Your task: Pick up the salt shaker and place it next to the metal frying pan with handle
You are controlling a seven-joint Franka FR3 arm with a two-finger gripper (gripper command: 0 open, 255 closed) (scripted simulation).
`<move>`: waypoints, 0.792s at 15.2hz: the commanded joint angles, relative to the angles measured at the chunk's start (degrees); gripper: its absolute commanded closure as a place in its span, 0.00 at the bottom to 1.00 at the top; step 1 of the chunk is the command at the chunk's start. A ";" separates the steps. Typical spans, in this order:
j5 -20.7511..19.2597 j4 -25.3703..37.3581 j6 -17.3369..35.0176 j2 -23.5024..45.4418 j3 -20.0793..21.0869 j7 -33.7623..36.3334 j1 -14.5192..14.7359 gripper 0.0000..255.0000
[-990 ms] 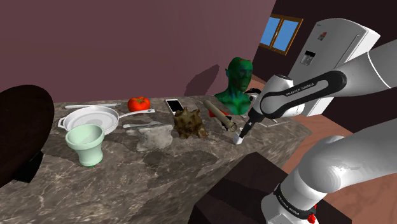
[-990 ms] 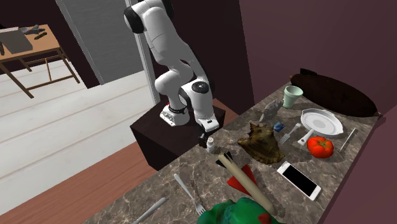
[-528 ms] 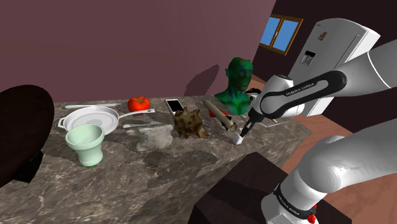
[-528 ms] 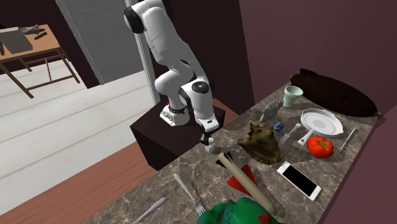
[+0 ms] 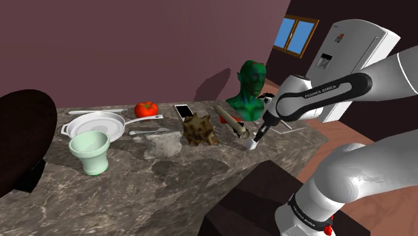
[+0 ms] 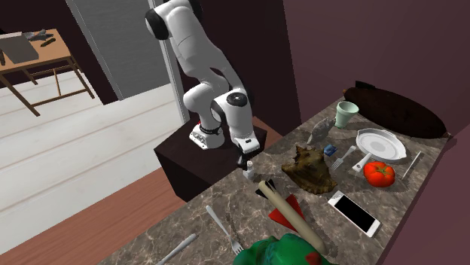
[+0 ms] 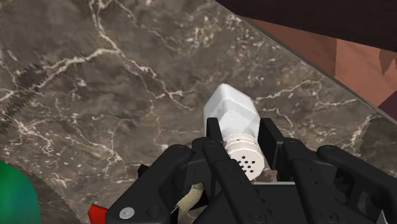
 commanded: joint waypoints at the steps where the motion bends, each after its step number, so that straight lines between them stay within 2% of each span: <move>1: 0.02 0.51 -2.43 -1.88 0.59 0.33 -0.20 1.00; 12: 0.89 4.97 -14.94 -10.01 3.05 1.14 -0.60 1.00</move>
